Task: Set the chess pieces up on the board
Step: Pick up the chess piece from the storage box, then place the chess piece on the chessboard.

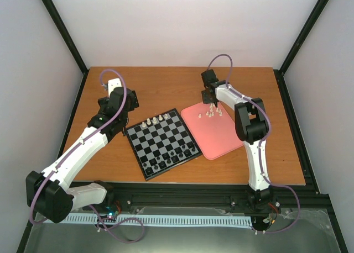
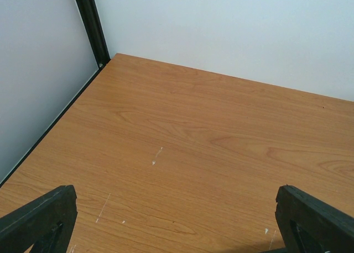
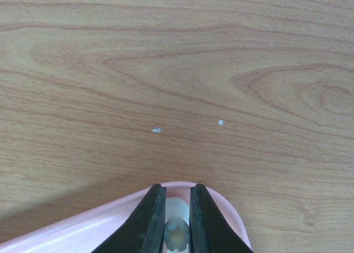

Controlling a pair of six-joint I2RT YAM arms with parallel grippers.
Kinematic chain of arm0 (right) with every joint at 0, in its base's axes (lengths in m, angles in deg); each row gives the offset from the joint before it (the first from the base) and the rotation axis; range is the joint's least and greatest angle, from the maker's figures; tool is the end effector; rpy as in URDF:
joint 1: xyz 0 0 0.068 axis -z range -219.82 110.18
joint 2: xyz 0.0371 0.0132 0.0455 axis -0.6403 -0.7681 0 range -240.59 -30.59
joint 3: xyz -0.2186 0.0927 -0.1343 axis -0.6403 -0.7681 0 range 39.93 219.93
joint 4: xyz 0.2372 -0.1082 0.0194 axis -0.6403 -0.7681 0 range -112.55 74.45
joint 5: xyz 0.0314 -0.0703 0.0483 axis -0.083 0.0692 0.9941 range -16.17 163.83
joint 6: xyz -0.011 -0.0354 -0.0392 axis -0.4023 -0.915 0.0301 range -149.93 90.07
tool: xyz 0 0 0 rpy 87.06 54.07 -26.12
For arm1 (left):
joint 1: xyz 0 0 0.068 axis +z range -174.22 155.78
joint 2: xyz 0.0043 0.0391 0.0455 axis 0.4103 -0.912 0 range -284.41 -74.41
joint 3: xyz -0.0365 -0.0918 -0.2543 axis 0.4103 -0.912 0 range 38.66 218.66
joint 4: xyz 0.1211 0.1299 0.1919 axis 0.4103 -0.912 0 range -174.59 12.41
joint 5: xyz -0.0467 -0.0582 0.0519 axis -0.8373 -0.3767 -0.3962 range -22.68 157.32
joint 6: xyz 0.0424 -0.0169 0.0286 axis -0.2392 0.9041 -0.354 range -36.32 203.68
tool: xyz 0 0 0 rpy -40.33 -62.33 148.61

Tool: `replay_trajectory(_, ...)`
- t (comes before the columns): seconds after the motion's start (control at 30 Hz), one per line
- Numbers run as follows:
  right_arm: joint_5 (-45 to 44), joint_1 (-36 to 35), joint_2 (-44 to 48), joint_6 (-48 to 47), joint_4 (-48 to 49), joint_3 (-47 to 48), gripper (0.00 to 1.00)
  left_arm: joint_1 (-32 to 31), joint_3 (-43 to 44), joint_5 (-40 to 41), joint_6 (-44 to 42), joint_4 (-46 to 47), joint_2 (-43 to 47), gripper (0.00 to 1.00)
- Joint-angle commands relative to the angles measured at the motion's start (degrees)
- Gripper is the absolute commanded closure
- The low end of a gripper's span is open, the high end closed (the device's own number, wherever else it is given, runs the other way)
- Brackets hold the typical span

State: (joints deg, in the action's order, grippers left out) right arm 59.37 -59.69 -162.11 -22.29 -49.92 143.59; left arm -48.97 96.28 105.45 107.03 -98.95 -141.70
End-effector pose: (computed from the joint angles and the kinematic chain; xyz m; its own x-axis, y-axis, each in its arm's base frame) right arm 0.4641 0.1583 0.1537 -0.8540 -0.1718 -0.4911 -0.1071 0.9818 -0.1571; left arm 0.2426 -0.0877 0.3226 -0.3698 -0.1728 -0.9129 -0.3243 0.9448 -0.0475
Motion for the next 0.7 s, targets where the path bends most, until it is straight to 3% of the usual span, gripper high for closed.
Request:
replay_trajectory(0.0, 0.15, 0.50, -0.74, 0.09, 0.13, 1.09, 0.92, 0.41, 2.51, 0.52, 0.46, 0.62, -0.04, 0.00)
replay_trajectory(0.37, 1.52, -3.03, 9.61, -1.26, 2.59, -4.24, 0.92, 0.41, 2.46, 0.59, 0.53, 0.63, -0.11, 0.00)
replay_trajectory(0.67, 4.43, -8.94, 10.55, -1.97, 3.27, -3.46, 0.92, 0.40, 2.32, 0.68, 0.60, 0.54, 0.31, 0.00)
